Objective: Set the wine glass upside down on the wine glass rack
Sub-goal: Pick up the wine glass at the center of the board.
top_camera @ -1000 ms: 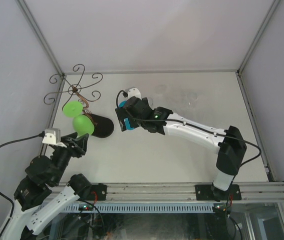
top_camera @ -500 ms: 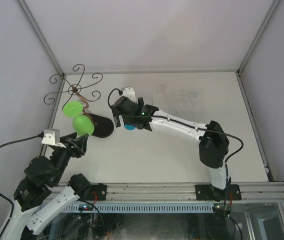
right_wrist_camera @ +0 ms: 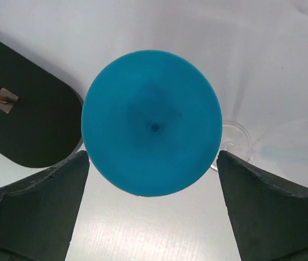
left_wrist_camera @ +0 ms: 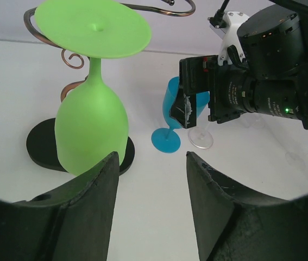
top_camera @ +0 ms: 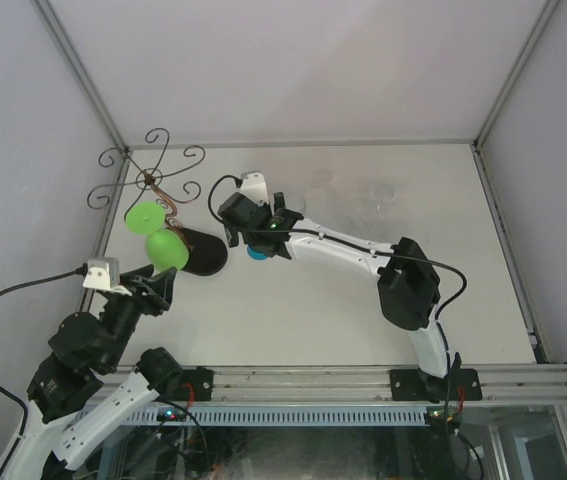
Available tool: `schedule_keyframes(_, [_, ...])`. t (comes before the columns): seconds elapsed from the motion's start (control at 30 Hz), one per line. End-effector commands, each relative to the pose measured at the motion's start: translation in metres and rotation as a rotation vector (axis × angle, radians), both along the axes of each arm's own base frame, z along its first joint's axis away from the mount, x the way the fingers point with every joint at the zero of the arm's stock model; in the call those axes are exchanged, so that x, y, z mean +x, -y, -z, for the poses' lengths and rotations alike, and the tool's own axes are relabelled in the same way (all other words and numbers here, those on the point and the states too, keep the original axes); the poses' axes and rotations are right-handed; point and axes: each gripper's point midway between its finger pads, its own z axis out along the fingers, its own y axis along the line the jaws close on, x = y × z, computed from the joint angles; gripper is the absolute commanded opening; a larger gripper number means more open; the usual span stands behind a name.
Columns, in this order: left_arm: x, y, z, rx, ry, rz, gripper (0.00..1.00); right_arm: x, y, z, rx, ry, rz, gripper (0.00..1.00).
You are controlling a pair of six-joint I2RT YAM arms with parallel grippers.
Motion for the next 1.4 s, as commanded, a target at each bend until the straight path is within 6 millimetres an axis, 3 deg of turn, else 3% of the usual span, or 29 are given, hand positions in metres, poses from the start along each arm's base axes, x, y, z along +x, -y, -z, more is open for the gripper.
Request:
schedule_keyframes(0.0, [0.002, 0.0, -0.005, -0.013, 0.021, -0.009, 0.57, 0.021, -0.007, -0.023, 0.078, 0.07, 0.057, 1.0])
schedule_keyframes(0.37, [0.003, 0.001, -0.005, -0.01, 0.02, -0.008, 0.57, 0.036, -0.017, -0.021, 0.071, 0.1, 0.044, 1.0])
schedule_keyframes(0.6, [0.003, 0.0, -0.005, -0.01, 0.02, -0.012, 0.56, 0.037, -0.017, -0.023, 0.061, 0.107, 0.036, 0.91])
schedule_keyframes(1.07, [0.003, -0.003, -0.006, -0.016, 0.029, -0.025, 0.56, 0.02, -0.017, -0.04, 0.058, 0.145, -0.024, 0.73])
schedule_keyframes(1.37, [0.001, -0.005, -0.007, -0.027, 0.035, -0.028, 0.56, -0.004, -0.015, -0.066, 0.059, 0.185, -0.063, 0.71])
